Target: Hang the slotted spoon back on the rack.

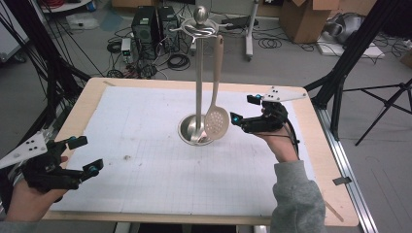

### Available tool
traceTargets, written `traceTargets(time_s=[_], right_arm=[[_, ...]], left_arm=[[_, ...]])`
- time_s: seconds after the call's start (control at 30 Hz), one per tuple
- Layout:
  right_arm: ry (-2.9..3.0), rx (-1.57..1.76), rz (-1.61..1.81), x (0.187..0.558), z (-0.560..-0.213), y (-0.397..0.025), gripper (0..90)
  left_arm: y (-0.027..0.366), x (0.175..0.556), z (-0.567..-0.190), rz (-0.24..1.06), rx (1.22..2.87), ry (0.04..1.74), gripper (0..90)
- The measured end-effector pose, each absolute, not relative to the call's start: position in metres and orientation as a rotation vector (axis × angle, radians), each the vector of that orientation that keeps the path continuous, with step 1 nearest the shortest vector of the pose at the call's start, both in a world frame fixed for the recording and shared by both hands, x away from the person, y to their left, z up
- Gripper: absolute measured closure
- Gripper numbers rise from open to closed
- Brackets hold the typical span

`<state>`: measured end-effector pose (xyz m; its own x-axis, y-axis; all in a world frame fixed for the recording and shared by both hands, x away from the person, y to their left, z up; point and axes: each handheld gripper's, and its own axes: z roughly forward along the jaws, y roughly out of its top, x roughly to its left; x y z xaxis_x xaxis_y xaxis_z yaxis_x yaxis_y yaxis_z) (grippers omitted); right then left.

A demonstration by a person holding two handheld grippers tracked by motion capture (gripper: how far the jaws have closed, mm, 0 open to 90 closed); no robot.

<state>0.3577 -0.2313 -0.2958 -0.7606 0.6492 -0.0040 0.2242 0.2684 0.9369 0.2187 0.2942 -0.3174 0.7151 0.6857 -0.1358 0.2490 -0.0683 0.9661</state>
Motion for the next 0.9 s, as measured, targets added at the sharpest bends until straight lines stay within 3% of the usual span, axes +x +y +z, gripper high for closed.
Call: traceTargets(time_s=[0.9], right_arm=[[2.083, 0.935, 1.405, 0.315, -0.315, -0.292, 10.6]], left_arm=[[0.289, 0.235, -0.318, 0.453, 1.592, 0.761, 2.4]])
